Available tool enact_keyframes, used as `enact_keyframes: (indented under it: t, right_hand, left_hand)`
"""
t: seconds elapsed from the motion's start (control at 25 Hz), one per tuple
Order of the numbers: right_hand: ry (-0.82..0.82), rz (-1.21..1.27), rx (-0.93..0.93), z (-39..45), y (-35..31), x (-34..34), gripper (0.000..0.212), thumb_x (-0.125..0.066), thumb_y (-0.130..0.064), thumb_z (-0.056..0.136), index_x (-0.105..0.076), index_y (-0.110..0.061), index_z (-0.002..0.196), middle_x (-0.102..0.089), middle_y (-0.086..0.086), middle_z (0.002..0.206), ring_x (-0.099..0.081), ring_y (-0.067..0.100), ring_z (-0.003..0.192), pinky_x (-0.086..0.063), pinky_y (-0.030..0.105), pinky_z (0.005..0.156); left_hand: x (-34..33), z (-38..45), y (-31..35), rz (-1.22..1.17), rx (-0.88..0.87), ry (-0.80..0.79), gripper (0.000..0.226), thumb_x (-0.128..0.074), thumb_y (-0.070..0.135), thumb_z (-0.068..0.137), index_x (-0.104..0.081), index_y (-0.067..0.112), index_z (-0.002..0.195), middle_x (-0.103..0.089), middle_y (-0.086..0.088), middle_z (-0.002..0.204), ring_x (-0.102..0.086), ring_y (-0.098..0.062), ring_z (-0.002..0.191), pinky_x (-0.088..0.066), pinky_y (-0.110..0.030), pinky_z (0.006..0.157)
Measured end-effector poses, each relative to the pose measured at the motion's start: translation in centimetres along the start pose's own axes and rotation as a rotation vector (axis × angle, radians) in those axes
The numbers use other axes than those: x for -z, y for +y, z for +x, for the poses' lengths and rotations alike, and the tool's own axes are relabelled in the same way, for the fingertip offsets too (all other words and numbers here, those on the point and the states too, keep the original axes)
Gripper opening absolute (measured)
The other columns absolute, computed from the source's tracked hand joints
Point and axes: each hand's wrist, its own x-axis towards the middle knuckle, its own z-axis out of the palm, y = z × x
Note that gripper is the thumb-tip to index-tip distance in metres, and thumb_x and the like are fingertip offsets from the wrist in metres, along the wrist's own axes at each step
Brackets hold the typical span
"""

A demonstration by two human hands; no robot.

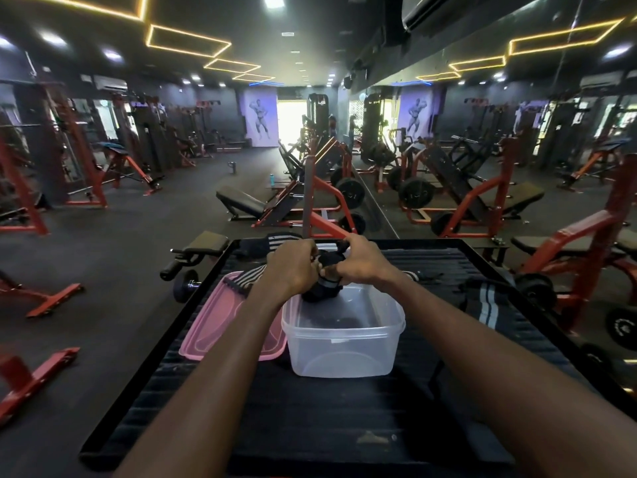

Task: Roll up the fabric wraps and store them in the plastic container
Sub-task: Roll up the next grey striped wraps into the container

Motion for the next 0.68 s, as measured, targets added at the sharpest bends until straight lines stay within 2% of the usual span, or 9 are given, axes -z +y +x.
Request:
enact_keyframes:
  t: [0.12, 0.2, 0.28, 0.36, 0.44, 0.56, 0.68]
  right_hand:
    - [-0.012, -0.058, -0.002, -0.1, 0.6, 0.0, 0.043, -0.086, -0.023, 0.066, -0.057, -0.018, 0.096, -0.066, 0.000, 0.088, -0.069, 0.022, 0.089, -0.060, 0.041, 0.081]
    - [-0.025, -0.137, -0.006, 0.0, 1.3, -0.6, 0.035, -0.086, -0.025, 0.066, -0.062, -0.017, 0.090, -0.068, 0.002, 0.084, -0.069, 0.021, 0.085, -0.059, 0.036, 0.078]
    - [-0.065, -0.209, 0.011, 0.0, 1.6, -1.5, 0.028, -0.085, -0.027, 0.066, -0.068, -0.016, 0.084, -0.071, 0.003, 0.085, -0.068, 0.022, 0.086, -0.058, 0.035, 0.080]
    - [-0.086, -0.223, 0.010, 0.3, 2.0, -2.6, 0.033, -0.086, -0.031, 0.065, -0.072, -0.015, 0.091, -0.073, 0.005, 0.091, -0.068, 0.021, 0.090, -0.057, 0.037, 0.083]
    - [-0.094, -0.241, 0.017, 0.6, 1.9, -3.4, 0.034, -0.085, -0.033, 0.066, -0.073, -0.017, 0.093, -0.073, 0.003, 0.092, -0.067, 0.019, 0.090, -0.057, 0.035, 0.082]
    - [-0.141, -0.283, 0.046, 1.2, 1.3, -4.1, 0.028, -0.083, -0.024, 0.072, -0.072, -0.013, 0.095, -0.071, 0.004, 0.091, -0.066, 0.019, 0.090, -0.055, 0.032, 0.082]
    - [-0.158, -0.326, 0.076, 1.7, 0.6, -4.8, 0.022, -0.079, -0.022, 0.075, -0.068, -0.015, 0.092, -0.066, 0.004, 0.088, -0.064, 0.021, 0.089, -0.055, 0.034, 0.081]
  left_hand:
    - [-0.6, 0.1, 0.3, 0.015, -0.006, -0.083, 0.023, -0.064, 0.026, 0.089, -0.059, 0.019, 0.110, -0.066, -0.006, 0.117, -0.058, -0.029, 0.111, -0.047, -0.047, 0.092]
    - [-1.0, 0.0, 0.6, 0.065, -0.009, -0.107, 0.016, -0.064, 0.023, 0.088, -0.056, 0.021, 0.102, -0.064, -0.007, 0.117, -0.057, -0.030, 0.112, -0.042, -0.049, 0.093]
    - [-1.4, -0.1, 0.4, 0.098, -0.001, -0.082, 0.016, -0.066, 0.021, 0.087, -0.057, 0.021, 0.100, -0.062, -0.008, 0.118, -0.055, -0.031, 0.115, -0.041, -0.050, 0.094]
    - [-1.8, 0.2, -0.1, 0.128, 0.017, -0.056, 0.026, -0.069, 0.022, 0.084, -0.063, 0.017, 0.109, -0.059, -0.013, 0.120, -0.052, -0.034, 0.117, -0.043, -0.049, 0.095]
    - [-2.0, 0.6, -0.7, 0.162, 0.002, -0.025, 0.027, -0.070, 0.022, 0.081, -0.066, 0.014, 0.107, -0.059, -0.015, 0.116, -0.050, -0.036, 0.116, -0.044, -0.045, 0.092]
    - [-1.8, 1.3, -1.2, 0.209, -0.048, -0.011, 0.021, -0.066, 0.019, 0.082, -0.068, 0.009, 0.100, -0.065, -0.016, 0.110, -0.050, -0.034, 0.115, -0.038, -0.038, 0.090]
    - [-1.2, 1.4, -1.3, 0.215, -0.060, -0.014, 0.024, -0.066, 0.017, 0.084, -0.070, 0.004, 0.104, -0.067, -0.017, 0.112, -0.053, -0.033, 0.115, -0.041, -0.038, 0.092]
